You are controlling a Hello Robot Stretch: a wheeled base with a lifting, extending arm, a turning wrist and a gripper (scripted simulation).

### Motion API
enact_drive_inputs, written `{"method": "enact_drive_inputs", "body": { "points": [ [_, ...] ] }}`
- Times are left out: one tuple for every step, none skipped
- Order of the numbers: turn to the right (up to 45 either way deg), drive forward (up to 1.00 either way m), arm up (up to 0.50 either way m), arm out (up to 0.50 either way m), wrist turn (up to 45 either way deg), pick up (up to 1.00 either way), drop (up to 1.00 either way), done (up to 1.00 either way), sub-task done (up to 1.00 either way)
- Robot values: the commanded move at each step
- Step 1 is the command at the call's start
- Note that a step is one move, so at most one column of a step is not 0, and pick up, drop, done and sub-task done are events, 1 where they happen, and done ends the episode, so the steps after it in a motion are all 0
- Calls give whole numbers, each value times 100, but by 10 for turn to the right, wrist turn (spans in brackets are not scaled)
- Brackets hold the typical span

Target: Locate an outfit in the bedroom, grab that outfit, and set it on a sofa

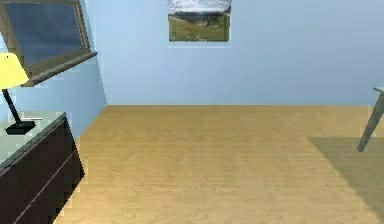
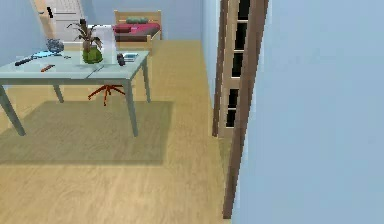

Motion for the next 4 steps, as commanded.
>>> {"method": "enact_drive_inputs", "body": {
  "points": [
    [0,15,0,0,0,0,0,0,0],
    [-450,0,0,0,0,0,0,0,0],
    [-360,0,0,0,0,0,0,0,0],
    [0,40,0,0,0,0,0,0,0]
  ]
}}
